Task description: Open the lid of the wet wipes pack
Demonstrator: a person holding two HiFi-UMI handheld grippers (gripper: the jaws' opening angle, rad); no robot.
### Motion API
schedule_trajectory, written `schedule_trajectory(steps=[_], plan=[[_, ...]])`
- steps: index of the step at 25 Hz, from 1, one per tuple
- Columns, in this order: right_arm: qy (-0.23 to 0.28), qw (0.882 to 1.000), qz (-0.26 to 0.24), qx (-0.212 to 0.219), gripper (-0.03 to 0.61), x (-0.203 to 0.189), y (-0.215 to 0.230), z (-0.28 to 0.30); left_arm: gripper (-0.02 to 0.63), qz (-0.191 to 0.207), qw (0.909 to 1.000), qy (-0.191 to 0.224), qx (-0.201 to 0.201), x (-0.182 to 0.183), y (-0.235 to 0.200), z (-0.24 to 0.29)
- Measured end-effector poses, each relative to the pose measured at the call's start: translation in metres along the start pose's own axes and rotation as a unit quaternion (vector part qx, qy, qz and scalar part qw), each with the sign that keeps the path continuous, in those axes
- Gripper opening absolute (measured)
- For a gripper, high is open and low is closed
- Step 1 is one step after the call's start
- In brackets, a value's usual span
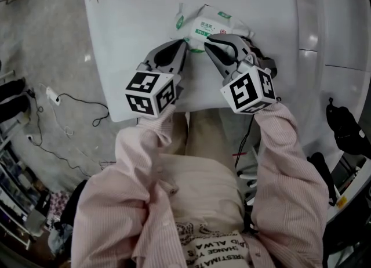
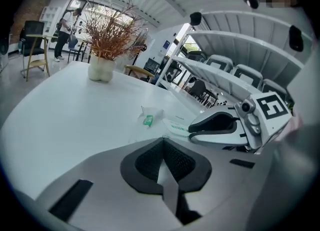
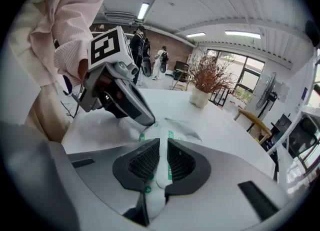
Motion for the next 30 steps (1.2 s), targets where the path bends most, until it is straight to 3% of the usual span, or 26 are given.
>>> schedule_trajectory(steps=[5,13,20,30], plan=[[-0.002,1.000,-0.004,-0.007,0.032,0.003,0.001,-0.002,-0.002,0.007,0.9999,-0.007,-0.003,0.000,-0.001,0.002],[-0.003,0.999,0.036,-0.009,0.025,0.005,0.004,-0.004,-0.002,0.006,0.9997,-0.019,-0.015,-0.001,-0.002,0.005],[0.036,0.993,0.097,-0.063,0.012,0.016,0.039,-0.020,-0.002,0.017,0.9993,-0.031,-0.014,-0.001,-0.002,0.006],[0.035,0.990,0.112,-0.073,0.011,0.013,0.062,-0.016,-0.002,0.011,0.9992,-0.036,-0.012,-0.003,-0.003,0.006]])
Point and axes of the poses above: the fingertips, and each gripper's own axes: z forward along the fingers, y to its right, x out of its top, the point moved 6 cm from there along -z, backward along the fingers, and after that the axes turned 11 degrees about y, right-handed, at the moved point
